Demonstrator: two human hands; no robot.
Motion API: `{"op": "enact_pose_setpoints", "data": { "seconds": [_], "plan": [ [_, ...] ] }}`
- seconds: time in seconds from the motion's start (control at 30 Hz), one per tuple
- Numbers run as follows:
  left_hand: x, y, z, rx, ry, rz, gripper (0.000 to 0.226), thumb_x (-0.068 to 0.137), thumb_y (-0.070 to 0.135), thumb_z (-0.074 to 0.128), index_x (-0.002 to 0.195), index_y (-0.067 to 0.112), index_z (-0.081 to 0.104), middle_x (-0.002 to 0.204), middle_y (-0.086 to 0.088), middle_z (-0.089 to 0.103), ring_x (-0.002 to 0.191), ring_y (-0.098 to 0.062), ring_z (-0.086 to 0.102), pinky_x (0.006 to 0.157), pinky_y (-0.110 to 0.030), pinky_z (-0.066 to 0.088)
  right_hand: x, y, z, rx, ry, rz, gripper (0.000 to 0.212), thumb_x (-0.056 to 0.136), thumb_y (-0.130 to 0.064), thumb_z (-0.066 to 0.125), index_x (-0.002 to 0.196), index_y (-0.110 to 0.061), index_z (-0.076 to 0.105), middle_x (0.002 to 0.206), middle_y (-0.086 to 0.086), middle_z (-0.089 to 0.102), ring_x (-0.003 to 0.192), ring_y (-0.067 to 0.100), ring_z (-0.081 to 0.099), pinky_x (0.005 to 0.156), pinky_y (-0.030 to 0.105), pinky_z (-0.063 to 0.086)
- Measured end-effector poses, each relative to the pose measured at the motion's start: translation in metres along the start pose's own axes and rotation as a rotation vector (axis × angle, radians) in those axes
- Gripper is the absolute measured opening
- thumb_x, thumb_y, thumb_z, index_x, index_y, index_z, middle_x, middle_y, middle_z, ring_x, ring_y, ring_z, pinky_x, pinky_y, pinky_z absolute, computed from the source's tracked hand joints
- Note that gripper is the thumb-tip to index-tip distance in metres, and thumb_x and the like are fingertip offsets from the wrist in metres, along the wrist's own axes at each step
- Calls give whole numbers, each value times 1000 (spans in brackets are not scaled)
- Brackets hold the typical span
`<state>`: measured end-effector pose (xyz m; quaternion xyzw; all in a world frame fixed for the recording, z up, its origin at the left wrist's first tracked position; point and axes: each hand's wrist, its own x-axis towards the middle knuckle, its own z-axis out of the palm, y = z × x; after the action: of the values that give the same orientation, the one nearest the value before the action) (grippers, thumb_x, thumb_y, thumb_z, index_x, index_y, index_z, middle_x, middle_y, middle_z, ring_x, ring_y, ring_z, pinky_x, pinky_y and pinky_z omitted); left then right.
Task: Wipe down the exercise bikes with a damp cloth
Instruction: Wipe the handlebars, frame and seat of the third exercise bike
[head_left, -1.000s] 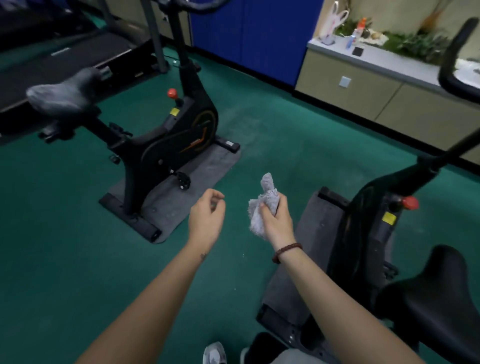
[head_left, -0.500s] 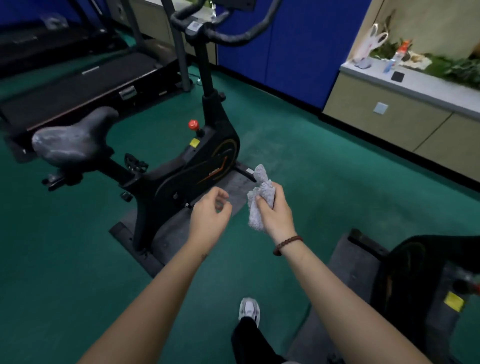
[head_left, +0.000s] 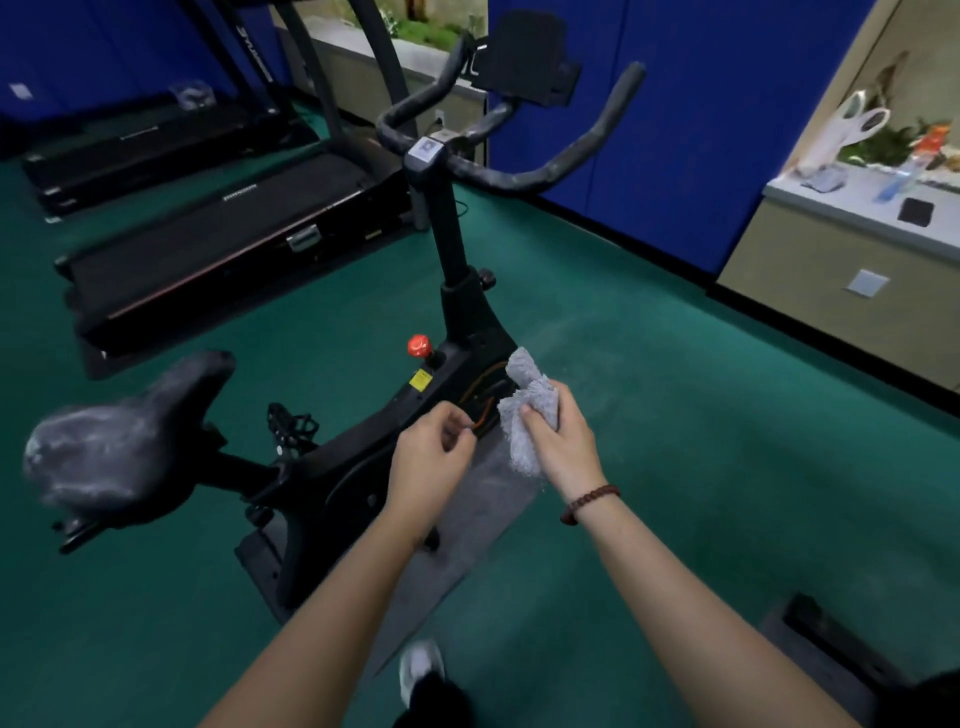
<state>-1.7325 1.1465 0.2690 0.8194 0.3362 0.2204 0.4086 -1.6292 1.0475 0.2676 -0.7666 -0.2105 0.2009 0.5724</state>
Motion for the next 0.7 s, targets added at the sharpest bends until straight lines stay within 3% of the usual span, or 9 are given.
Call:
{"op": "enact_pose_setpoints", "data": {
  "seconds": [0.2,0.3,0.37,0.57,0.7],
  "plan": [
    [107,9,0,-23,-39,75,8,80,7,55,79,14,59,73,2,60,71,-14,56,67,-23,43,92,-30,10,-22,105,-89,24,92,-20,51,116,-22,54,102,-5,60,95,12,56,74,16,43],
    [167,16,-16,-22,-58,119,8,80,9,54,81,14,59,75,2,60,74,-15,56,71,-28,44,145,-54,22,-64,186,-143,27,90,-33,49,115,-26,55,110,2,61,103,20,58,91,37,47],
    [209,20,-29,-25,-47,149,8,81,9,54,82,13,60,78,0,62,77,-16,57,72,-27,44,180,-78,32,-107,199,-177,32,90,-40,45,117,-26,54,112,6,60,103,21,57,93,44,46],
    [312,33,-46,-181,35,145,10,83,7,55,82,14,61,77,2,62,72,-9,54,62,-5,37,252,-133,55,-200,287,-348,47,91,-48,36,126,-21,50,115,5,55,103,17,53,89,34,44],
    [358,42,-40,-239,81,166,13,85,5,53,84,13,63,81,-1,64,76,-14,57,66,-9,39,294,-151,57,-558,347,-534,59,87,-57,26,134,-25,43,120,6,49,107,24,48,91,37,39]
  ]
}}
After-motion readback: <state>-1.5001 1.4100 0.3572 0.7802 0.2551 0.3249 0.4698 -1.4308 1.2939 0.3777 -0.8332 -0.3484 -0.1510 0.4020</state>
